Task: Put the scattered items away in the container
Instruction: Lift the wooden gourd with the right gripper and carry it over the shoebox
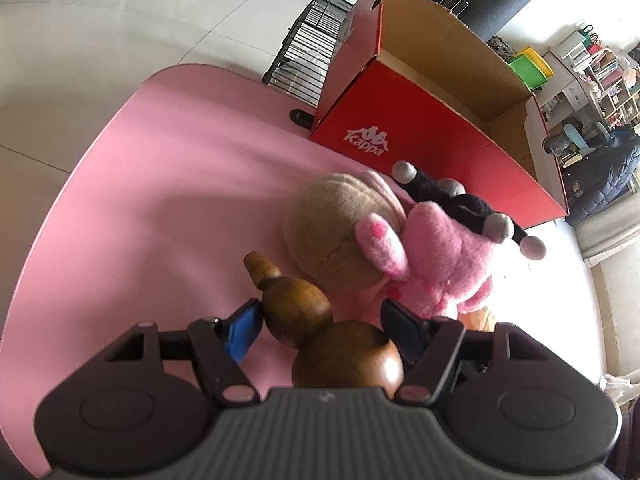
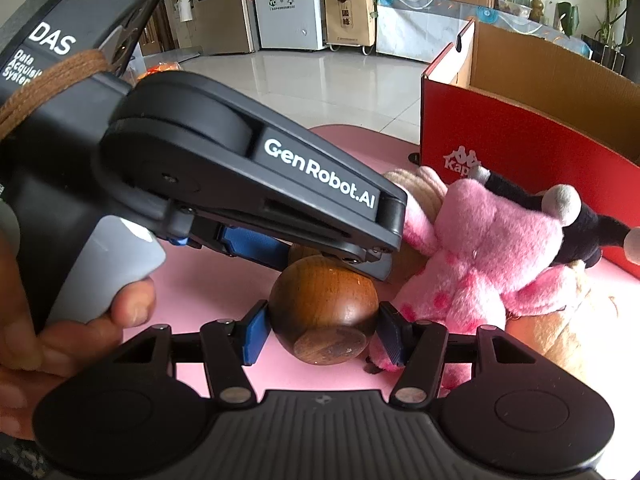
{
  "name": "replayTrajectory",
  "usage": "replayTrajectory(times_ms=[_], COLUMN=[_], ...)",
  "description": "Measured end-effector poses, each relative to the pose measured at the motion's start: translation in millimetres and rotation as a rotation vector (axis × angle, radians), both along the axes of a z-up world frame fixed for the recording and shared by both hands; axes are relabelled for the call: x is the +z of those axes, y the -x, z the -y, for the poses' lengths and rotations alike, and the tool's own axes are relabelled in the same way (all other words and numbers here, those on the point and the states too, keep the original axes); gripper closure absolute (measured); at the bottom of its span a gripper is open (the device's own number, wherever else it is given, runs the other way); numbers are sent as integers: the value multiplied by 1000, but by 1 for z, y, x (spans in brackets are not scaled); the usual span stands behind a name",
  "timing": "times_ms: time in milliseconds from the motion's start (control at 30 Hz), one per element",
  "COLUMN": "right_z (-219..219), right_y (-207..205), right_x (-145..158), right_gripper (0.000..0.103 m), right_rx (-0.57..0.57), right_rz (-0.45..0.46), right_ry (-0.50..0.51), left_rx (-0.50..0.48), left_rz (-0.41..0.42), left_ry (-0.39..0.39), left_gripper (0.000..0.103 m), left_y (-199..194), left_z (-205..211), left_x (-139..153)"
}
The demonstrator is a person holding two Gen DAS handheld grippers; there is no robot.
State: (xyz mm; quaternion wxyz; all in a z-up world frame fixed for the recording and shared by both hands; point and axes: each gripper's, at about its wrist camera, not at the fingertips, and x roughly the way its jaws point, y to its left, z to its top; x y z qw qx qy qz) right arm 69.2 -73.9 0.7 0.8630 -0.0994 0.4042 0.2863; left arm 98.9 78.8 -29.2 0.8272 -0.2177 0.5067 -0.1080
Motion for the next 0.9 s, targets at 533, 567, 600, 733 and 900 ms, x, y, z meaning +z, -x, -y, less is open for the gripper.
replayTrajectory(times_ms=[533, 567, 600, 733, 900], right_z=[18, 19, 19, 25, 26], right_y=[1, 0, -1, 0, -15], right_x=[25, 28, 30, 41, 49], right_gripper=[45, 45, 45, 46, 45], right_rx=[-28, -29, -30, -40, -46], right_rz=[82, 86, 90, 100, 119], right_ry=[-35, -35, -35, -36, -28], left_rx=[-26, -27, -29, -36, -38], left_rz=[94, 99, 104, 117, 135], left_ry=[-35, -38, -40, -43, -37], left_gripper=[36, 36, 36, 36, 36], left_y=[0, -1, -1, -5, -10], left_z=[15, 16, 18, 23, 30], left_x=[50, 53, 56, 68, 80])
